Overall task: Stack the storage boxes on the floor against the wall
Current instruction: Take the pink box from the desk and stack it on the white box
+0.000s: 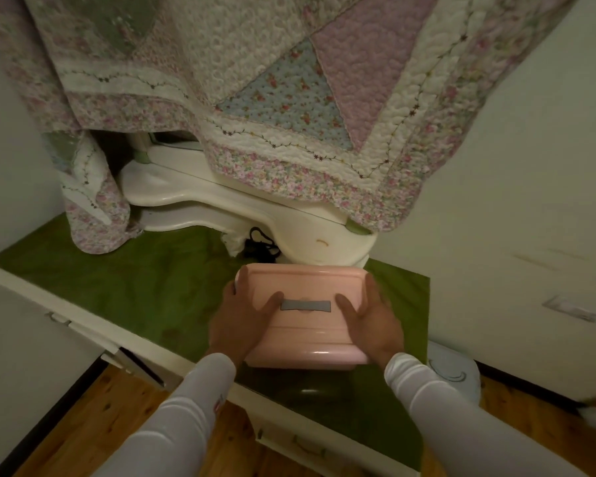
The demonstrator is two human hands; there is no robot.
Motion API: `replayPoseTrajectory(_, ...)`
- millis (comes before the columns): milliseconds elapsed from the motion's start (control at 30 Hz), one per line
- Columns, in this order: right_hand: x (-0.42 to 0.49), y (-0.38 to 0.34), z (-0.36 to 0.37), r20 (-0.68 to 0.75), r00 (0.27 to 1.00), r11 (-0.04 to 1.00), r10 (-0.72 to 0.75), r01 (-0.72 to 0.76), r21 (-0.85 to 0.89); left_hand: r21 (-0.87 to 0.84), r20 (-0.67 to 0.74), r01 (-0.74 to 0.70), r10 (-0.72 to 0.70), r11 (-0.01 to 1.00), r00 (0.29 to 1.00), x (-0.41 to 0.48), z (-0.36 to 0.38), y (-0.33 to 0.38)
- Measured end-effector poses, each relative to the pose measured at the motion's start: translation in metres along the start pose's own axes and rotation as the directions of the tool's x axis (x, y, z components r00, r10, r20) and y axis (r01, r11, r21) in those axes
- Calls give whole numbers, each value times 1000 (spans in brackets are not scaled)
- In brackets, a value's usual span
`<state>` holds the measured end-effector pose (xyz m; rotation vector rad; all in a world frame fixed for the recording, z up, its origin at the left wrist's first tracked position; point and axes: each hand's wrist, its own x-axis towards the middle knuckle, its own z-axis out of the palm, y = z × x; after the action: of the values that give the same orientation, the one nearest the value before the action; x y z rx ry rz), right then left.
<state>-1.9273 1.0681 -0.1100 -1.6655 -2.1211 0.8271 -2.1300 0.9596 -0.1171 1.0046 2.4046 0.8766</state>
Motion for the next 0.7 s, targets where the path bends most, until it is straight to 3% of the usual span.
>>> replayPoseTrajectory(367, -18, 72, -75, -91, 993, 996, 81, -78, 44, 29, 131, -94, 90, 995, 987, -25, 56, 81)
replayPoseTrajectory(700, -30, 183, -169, -183, 962, 979, 202, -192, 74, 32, 217, -216, 204, 976, 955, -74, 147, 187)
